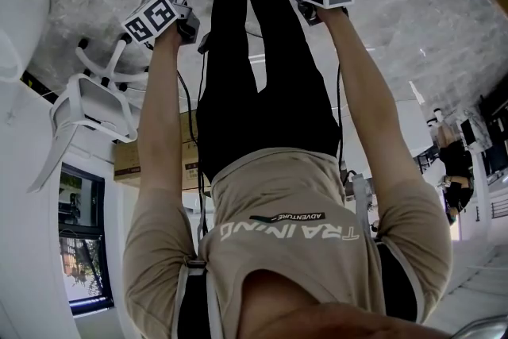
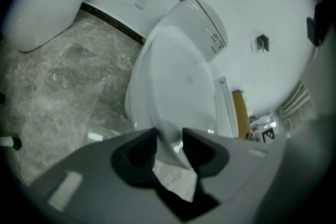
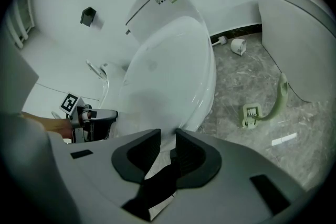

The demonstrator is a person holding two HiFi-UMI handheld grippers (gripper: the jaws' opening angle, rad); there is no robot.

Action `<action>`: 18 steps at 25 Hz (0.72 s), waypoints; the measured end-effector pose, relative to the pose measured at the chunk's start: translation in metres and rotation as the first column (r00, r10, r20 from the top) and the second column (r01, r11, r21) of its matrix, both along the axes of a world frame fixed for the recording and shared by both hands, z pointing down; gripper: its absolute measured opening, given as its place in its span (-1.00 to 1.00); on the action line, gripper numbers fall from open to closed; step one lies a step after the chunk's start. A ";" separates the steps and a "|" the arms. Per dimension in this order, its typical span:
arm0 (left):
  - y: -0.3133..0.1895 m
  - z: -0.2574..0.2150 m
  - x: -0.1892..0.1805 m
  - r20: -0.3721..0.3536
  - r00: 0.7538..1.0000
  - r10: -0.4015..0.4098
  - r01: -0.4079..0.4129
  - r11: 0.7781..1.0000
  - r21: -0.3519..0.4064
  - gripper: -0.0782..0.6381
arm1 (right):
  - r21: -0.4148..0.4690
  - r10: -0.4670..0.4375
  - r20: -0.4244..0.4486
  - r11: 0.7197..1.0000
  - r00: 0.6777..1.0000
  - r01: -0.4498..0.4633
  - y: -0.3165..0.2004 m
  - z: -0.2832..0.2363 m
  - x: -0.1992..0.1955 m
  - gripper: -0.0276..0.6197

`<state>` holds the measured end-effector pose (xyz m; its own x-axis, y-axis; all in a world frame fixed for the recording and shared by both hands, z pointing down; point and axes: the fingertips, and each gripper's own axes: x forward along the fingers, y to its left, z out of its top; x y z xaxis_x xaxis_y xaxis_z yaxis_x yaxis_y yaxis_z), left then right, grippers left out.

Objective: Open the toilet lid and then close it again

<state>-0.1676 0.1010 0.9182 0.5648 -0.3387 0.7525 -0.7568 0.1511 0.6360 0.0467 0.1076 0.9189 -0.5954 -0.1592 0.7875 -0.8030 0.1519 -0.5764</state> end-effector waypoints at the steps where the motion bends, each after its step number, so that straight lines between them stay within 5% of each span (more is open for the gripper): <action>1: 0.000 -0.003 0.000 -0.004 1.000 -0.003 0.003 1.000 -0.002 -0.35 | -0.001 -0.005 0.003 1.000 1.000 0.005 0.001 -0.002 0.000 -0.63; 18: -0.011 -0.065 -0.010 -0.145 0.989 0.029 -0.029 1.000 0.005 -0.43 | 0.091 -0.128 0.147 0.989 0.981 0.116 -0.009 -0.069 -0.008 -0.64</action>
<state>-0.1778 0.0900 0.8535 0.6777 -0.3225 0.6608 -0.6602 0.1289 0.7400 0.0391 0.0985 0.8495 -0.7258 -0.1376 0.6740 -0.6796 0.2948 -0.6717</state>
